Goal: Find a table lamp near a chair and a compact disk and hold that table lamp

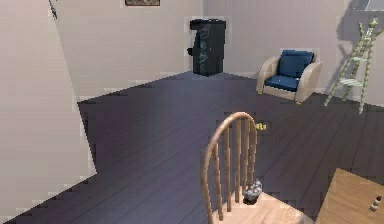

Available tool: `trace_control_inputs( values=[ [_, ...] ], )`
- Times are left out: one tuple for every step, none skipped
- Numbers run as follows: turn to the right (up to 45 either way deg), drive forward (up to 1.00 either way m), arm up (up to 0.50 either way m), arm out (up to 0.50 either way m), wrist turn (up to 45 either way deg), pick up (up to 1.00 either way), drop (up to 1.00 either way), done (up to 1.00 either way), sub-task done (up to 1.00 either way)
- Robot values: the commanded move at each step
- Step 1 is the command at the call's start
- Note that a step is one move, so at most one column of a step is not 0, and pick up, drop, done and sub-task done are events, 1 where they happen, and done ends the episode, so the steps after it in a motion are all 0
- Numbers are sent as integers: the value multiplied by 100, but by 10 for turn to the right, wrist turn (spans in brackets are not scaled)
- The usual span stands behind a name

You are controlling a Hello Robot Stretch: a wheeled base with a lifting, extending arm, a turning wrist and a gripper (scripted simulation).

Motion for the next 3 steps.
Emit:
trace_control_inputs(
  values=[
    [0,0,0,0,0,100,0,0,0],
    [0,0,6,0,0,0,0,0,0],
    [0,0,0,0,0,0,0,100,0]
  ],
)
